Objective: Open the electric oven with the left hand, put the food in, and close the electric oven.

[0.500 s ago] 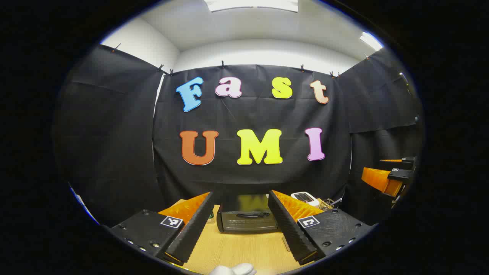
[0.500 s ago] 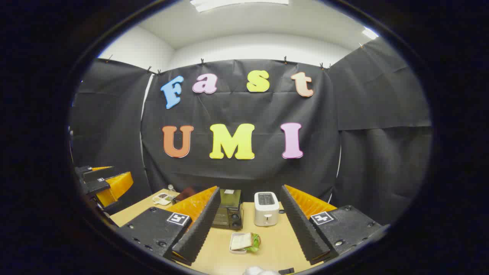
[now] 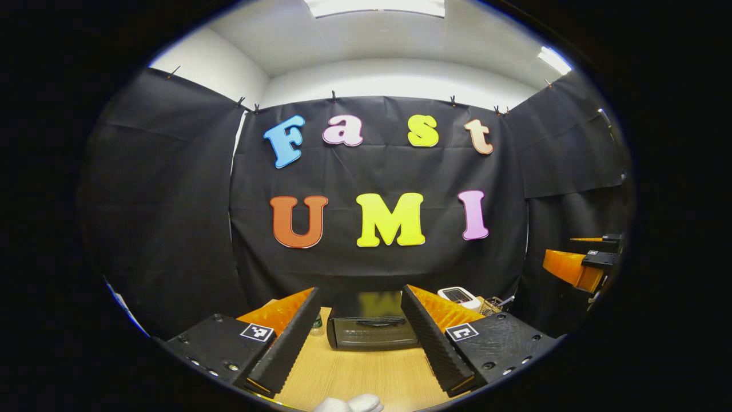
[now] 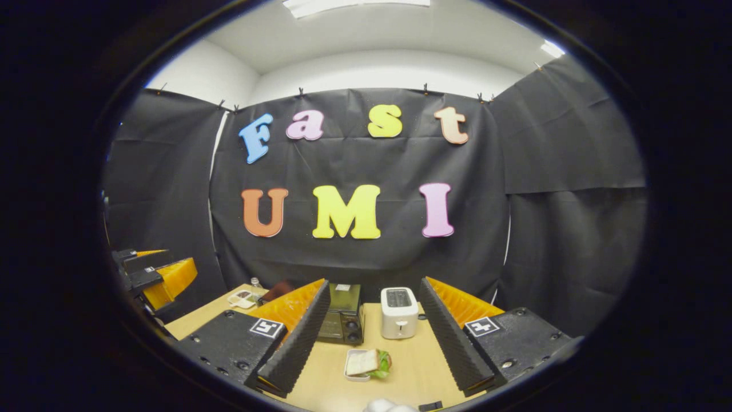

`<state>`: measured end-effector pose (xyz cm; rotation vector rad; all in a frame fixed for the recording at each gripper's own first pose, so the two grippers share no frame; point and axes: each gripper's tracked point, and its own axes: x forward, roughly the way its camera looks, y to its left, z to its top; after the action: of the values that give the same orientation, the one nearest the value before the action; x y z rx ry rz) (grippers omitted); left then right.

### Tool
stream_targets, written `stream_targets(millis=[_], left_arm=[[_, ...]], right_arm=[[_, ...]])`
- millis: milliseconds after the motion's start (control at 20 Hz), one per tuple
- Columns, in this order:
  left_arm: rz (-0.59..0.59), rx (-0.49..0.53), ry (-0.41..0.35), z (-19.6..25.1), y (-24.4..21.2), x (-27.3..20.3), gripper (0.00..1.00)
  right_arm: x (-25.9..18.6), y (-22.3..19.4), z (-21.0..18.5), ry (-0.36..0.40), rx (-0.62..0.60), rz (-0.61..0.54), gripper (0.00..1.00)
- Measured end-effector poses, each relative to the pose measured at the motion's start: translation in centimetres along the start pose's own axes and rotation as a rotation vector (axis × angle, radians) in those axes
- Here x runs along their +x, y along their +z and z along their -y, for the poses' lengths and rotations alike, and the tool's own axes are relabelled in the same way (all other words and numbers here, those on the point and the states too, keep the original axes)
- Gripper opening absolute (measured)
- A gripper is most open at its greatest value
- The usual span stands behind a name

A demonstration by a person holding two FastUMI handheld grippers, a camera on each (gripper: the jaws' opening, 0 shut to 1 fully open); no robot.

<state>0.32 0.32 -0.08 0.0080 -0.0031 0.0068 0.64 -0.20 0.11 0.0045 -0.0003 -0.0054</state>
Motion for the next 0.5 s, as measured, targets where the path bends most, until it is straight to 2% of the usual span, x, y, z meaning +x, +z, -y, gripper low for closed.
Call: stream_targets(millis=[250, 300, 450, 500], left_arm=[[-0.002, -0.003, 0.007, -0.2, -0.4, 0.8, 0.93], [-0.008, -0.002, 0.008, -0.2, -0.6, 0.9, 0.93], [-0.016, -0.002, 0.009, 0.0, -1.5, 1.8, 0.93], [-0.020, 0.001, 0.010, 0.0, -1.8, 2.3, 0.93]], right_arm=[[0.5, -0.3, -0.2, 0.003, 0.001, -0.006, 0.90], [0.6, -0.4, -0.1, 0.003, 0.000, -0.010, 1.00], [0.8, -0.9, -0.1, 0.004, -0.002, -0.018, 1.00], [0.9, -0.8, 0.1, 0.003, -0.002, -0.017, 0.91]])
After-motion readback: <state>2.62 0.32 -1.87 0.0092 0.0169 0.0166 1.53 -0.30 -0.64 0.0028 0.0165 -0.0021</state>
